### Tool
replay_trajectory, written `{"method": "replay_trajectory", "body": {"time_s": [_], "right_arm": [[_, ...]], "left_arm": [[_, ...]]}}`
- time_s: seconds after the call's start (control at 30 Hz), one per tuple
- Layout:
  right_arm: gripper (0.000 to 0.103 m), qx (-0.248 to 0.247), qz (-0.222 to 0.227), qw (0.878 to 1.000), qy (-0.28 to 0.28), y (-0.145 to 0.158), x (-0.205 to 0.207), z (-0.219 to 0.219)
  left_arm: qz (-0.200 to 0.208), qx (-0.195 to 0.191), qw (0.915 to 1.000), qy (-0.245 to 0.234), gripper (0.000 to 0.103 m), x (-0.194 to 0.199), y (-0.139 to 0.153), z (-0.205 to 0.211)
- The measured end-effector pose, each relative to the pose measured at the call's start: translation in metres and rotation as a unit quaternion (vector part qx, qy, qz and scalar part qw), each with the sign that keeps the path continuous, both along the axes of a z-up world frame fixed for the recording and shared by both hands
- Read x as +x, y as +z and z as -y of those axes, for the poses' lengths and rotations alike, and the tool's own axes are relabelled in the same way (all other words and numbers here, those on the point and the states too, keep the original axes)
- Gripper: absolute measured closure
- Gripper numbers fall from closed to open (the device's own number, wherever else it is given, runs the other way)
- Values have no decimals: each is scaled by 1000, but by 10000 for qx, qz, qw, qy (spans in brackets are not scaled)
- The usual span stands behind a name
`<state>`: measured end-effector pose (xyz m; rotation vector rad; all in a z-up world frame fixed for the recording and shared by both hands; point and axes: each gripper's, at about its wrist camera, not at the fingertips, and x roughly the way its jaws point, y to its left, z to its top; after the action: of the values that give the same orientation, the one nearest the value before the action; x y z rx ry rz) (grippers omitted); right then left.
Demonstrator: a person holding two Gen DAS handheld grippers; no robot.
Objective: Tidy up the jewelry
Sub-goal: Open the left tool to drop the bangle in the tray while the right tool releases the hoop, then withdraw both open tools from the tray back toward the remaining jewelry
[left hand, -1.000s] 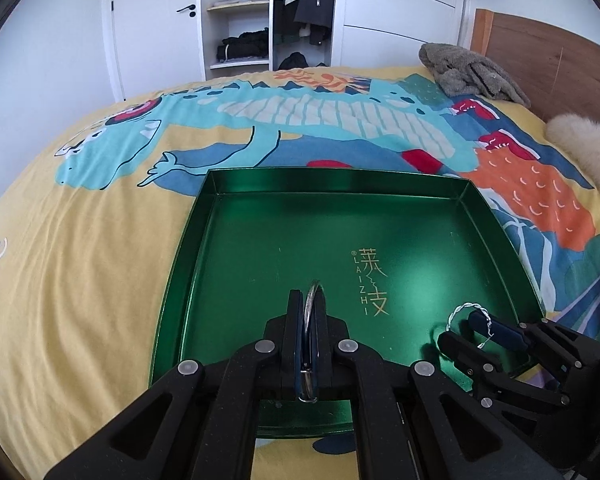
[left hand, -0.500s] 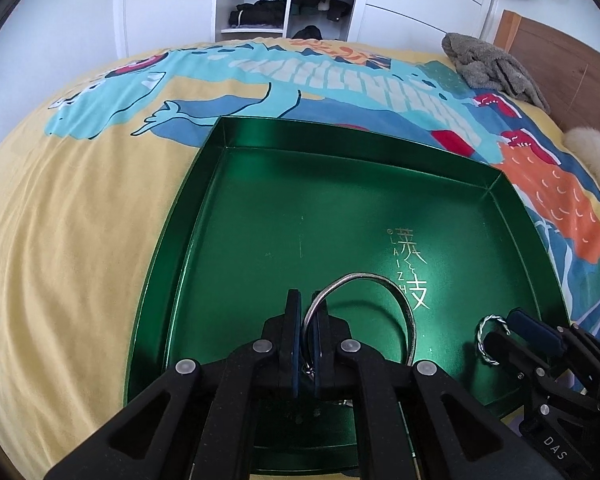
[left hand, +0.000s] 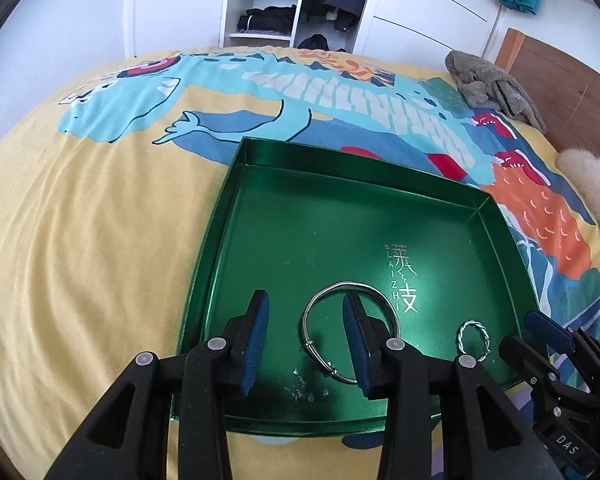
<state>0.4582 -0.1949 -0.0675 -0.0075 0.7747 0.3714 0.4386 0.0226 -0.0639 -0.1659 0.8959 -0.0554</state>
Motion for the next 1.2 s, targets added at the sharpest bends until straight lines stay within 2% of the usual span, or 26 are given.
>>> {"method": "replay_trajectory", "body": {"time_s": [0.13, 0.2, 0.5, 0.67, 0.97, 1.2], "right_arm": [[52, 120, 154, 9998, -71, 26, -17, 5], [52, 192, 265, 9994, -92, 42, -29, 9], [52, 419, 817, 9957, -126, 128, -108, 23], [52, 532, 1050, 9930, -116, 170, -157, 31], [52, 380, 1513, 9878, 32, 222, -238, 40], [52, 413, 1648, 9854, 136, 236, -281, 49]], "left_arm": [[259, 157, 9995, 0, 62, -22, 30, -1], [439, 250, 9987, 15, 57, -37, 49, -1], [1169, 559, 9915, 153, 56, -128, 153, -6], [1451, 578, 9875, 215, 56, -180, 196, -9], [1850, 651, 9799, 356, 53, -266, 245, -10], [2031, 714, 9755, 441, 49, -317, 264, -9]]}}
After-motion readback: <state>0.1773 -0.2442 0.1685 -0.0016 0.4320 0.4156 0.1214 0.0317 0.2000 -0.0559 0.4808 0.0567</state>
